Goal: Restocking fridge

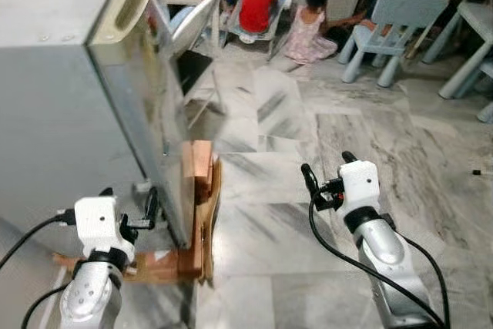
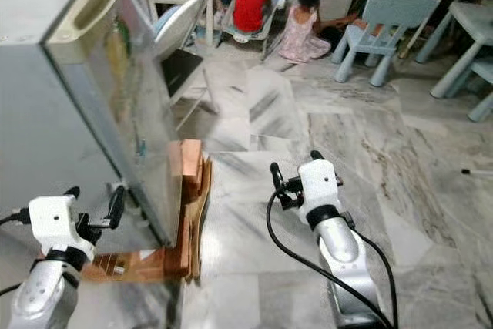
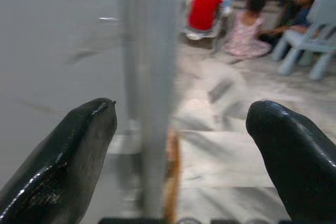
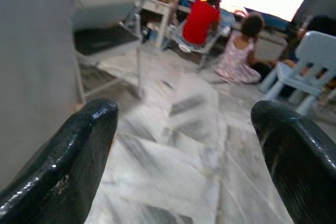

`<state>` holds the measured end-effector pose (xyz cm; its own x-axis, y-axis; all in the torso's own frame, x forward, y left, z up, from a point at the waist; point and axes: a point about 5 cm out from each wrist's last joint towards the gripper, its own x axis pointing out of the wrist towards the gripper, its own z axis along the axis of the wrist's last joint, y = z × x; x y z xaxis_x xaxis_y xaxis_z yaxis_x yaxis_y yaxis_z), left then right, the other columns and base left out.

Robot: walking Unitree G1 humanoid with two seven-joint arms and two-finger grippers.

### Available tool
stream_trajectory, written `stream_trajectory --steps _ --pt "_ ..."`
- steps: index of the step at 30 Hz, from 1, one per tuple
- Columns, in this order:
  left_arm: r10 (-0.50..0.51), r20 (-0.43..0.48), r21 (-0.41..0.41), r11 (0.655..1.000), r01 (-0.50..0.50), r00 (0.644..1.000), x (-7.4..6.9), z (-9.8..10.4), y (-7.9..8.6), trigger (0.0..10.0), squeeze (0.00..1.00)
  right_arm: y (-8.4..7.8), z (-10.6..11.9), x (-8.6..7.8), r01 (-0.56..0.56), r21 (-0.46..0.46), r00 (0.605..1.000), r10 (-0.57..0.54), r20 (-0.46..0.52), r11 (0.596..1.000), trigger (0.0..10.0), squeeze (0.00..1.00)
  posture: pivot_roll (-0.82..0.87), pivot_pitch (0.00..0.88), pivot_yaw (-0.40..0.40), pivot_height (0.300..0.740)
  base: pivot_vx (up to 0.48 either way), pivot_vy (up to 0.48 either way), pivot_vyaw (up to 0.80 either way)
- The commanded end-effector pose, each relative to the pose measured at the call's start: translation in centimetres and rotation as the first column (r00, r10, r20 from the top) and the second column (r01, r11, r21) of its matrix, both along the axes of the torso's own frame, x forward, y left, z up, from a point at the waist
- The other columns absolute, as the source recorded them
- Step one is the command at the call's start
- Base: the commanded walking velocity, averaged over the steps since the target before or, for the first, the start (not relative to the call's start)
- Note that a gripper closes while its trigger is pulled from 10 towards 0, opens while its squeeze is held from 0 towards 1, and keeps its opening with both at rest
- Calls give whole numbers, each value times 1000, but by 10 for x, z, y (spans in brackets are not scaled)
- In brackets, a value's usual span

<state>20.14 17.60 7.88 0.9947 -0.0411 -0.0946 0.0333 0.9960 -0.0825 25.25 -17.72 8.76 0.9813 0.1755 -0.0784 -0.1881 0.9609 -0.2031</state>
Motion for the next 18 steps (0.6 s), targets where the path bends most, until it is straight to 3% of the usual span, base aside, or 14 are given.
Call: stream_trajectory --steps 1,3,12,18 --pt "9 1 17 1000 -9 1000 -1 2 7 10000 0 6 4 3 -22 12 1000 22 10 1000 10000 0 5 51 -46 740 326 0 0" --pt "7 0 17 1000 -7 1000 -1 2 6 10000 0 7 3 3 -22 12 1000 22 10 1000 10000 0 4 51 -45 740 326 0 0" --pt "-10 -19 9 1000 10 1000 -2 -2 5 10000 0 7 1 4 -22 9 1000 22 -1 1000 10000 0 7 55 -47 740 0 0 0" --pt "-93 -48 7 996 94 995 4 -8 0 10000 0 8 -3 4 -31 5 999 31 -38 1000 10000 0 0 65 -56 740 0 0 0"
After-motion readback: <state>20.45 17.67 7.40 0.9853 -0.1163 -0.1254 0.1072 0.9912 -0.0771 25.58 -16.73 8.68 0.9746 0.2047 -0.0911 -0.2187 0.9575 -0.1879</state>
